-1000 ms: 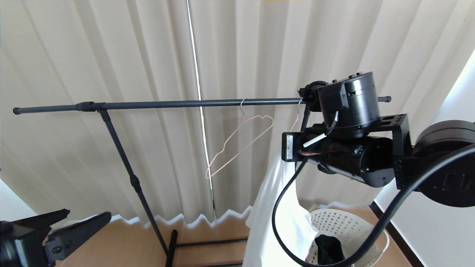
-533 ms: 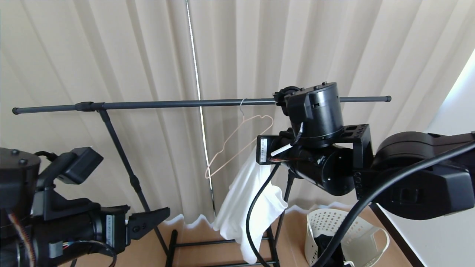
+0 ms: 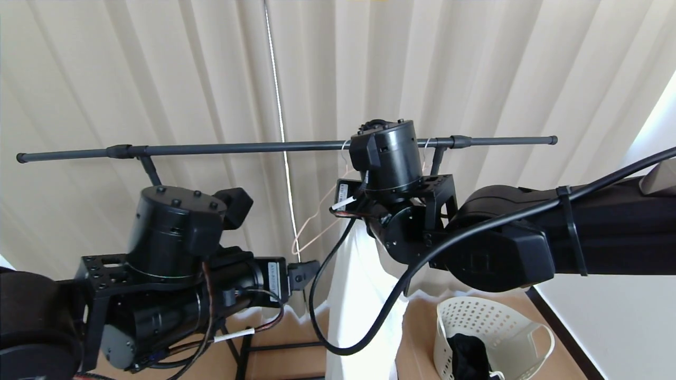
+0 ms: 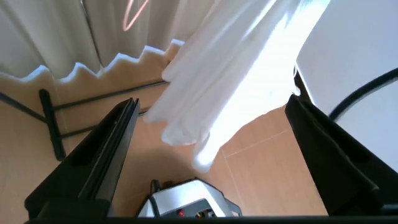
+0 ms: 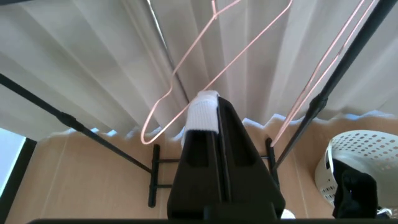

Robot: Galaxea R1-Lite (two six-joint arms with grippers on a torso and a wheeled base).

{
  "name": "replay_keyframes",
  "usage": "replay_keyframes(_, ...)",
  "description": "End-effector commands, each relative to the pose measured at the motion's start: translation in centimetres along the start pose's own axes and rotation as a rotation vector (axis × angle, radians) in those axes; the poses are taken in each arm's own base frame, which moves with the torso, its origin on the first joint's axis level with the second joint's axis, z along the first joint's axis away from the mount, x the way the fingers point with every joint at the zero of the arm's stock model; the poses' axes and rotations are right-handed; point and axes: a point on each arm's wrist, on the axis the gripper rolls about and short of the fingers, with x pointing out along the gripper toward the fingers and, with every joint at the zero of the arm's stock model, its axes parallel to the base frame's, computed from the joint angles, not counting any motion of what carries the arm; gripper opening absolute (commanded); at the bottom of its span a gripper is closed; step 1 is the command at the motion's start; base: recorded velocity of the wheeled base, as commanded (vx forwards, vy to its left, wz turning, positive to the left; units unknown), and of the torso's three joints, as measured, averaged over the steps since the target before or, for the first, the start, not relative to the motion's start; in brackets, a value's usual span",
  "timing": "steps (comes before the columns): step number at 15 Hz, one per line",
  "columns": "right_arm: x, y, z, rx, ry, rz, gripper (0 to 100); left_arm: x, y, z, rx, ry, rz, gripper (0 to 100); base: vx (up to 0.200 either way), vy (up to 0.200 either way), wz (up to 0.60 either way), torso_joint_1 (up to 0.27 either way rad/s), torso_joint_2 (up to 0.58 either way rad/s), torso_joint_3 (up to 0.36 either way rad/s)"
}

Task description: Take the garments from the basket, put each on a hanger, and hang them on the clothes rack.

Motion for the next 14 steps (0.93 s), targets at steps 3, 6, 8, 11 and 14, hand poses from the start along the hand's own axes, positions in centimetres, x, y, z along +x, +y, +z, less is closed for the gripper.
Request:
replay_keyframes(3,0.3,0.2,-0.3,-0.002,0.001,-0.004,0,2.6,-2.4,0.4,-0.013,0.015,-0.031,100,0.0,0.0,0.0,0.0,0.0,0.0)
replay_keyframes(6,-1.4,0.1,0.3,0.023,-0.004,0.018,0,4.6,-4.1,0.6,-0.017,-0.032,-0.021,100,0.0,0.0,0.0,0.0,0.0,0.0)
replay_keyframes(8,-2.3,0.4,0.3,0.022,-0.002,0.037,0,5.7,-4.8,0.7,-0.014,-0.05,-0.006,100,0.0,0.0,0.0,0.0,0.0,0.0)
replay_keyframes(11,-2.8,0.7,0.3,0.022,-0.004,0.051,0,6.4,-5.4,1.6,-0.024,-0.088,0.007,100,0.0,0.0,0.0,0.0,0.0,0.0)
replay_keyframes(14,-3.2,0.7,0.6,0.03,-0.01,0.058,0,6.8,-5.3,1.9,-0.03,-0.113,0.05,100,0.0,0.0,0.0,0.0,0.0,0.0)
